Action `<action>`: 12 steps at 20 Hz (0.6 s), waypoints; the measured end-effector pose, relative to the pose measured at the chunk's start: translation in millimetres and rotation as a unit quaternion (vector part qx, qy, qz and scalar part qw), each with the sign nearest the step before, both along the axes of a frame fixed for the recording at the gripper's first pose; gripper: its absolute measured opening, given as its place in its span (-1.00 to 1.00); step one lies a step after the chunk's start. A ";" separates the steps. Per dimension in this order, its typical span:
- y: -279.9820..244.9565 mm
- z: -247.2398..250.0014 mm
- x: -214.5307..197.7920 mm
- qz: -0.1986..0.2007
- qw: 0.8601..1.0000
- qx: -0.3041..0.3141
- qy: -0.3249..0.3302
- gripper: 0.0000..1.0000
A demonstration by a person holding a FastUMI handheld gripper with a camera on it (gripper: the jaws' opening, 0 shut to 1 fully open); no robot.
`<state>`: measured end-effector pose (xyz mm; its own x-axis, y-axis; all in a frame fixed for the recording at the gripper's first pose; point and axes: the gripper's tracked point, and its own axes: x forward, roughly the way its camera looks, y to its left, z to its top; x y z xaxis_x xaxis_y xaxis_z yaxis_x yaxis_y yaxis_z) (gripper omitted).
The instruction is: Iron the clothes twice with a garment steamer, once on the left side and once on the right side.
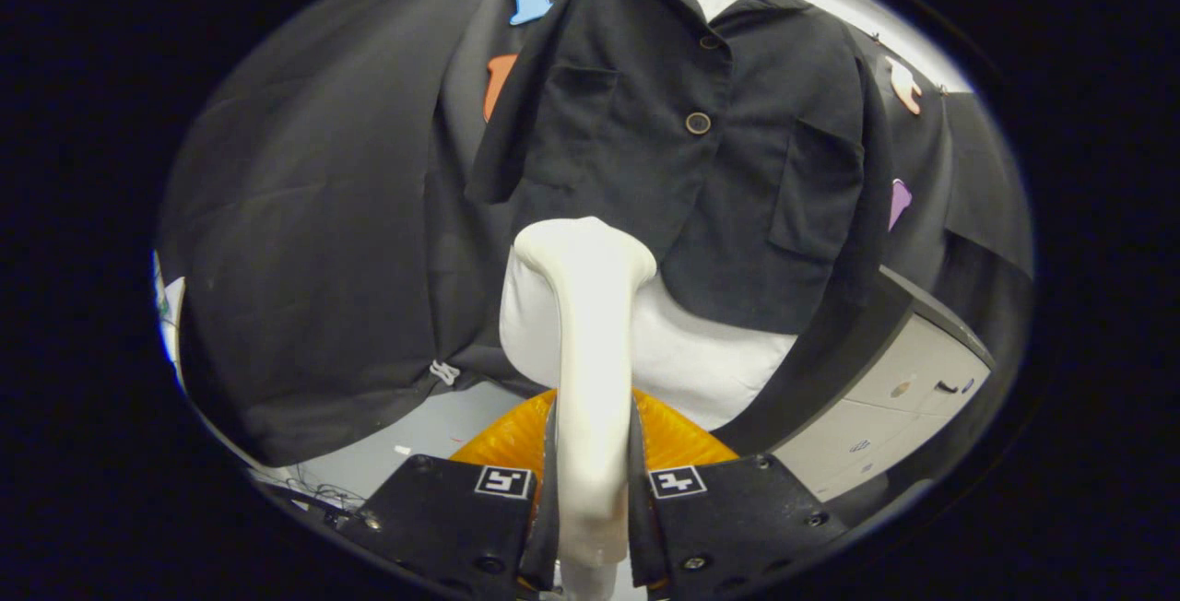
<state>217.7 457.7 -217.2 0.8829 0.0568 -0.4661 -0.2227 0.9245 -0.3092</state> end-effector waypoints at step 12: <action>-107.0 100.3 -92.3 -0.014 0.996 0.072 -0.041 -0.34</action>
<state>125.4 350.7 -116.9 0.9201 0.0930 -0.3806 -0.1756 0.9663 -0.1884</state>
